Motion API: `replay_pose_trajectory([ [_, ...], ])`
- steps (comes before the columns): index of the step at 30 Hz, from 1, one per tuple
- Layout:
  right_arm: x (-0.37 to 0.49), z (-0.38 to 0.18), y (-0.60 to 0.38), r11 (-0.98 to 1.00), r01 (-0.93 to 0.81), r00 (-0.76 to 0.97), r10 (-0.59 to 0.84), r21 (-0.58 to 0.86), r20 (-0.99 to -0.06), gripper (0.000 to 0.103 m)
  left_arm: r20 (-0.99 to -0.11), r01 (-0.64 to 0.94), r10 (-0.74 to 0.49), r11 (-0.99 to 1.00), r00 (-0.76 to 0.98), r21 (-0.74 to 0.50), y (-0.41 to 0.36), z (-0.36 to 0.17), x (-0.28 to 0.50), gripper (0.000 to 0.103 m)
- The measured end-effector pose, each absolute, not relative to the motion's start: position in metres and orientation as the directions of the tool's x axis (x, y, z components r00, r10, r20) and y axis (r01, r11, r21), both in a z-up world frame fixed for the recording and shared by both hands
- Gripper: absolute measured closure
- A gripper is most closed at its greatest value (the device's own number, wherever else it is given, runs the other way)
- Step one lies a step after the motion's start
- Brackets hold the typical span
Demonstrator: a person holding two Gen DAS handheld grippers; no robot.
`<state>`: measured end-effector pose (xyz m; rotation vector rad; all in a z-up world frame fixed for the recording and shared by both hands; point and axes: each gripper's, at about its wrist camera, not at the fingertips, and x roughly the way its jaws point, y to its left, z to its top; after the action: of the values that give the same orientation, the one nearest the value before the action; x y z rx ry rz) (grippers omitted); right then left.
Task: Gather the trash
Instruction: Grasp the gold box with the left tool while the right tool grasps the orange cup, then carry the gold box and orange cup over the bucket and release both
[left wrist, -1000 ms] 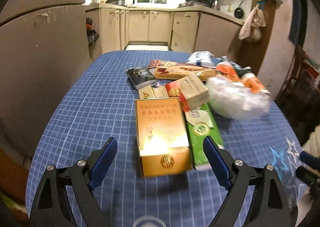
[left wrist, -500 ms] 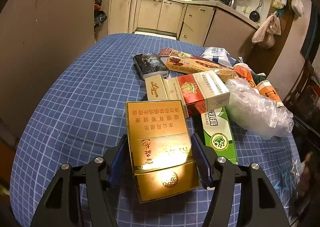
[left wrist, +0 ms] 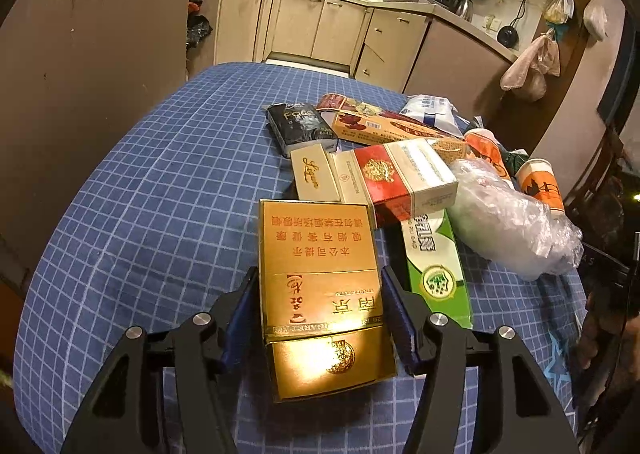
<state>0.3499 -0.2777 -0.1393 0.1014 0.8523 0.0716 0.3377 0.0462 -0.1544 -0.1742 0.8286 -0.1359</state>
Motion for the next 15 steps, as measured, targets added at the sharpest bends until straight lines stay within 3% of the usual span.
replay_pose_trajectory([
  [15,0.26,-0.108,-0.259,0.969,-0.099,0.712,0.228,0.227,-0.664,0.051,-0.677,0.079,-0.175,0.982,0.715,-0.17,0.044,-0.122,0.269,0.044],
])
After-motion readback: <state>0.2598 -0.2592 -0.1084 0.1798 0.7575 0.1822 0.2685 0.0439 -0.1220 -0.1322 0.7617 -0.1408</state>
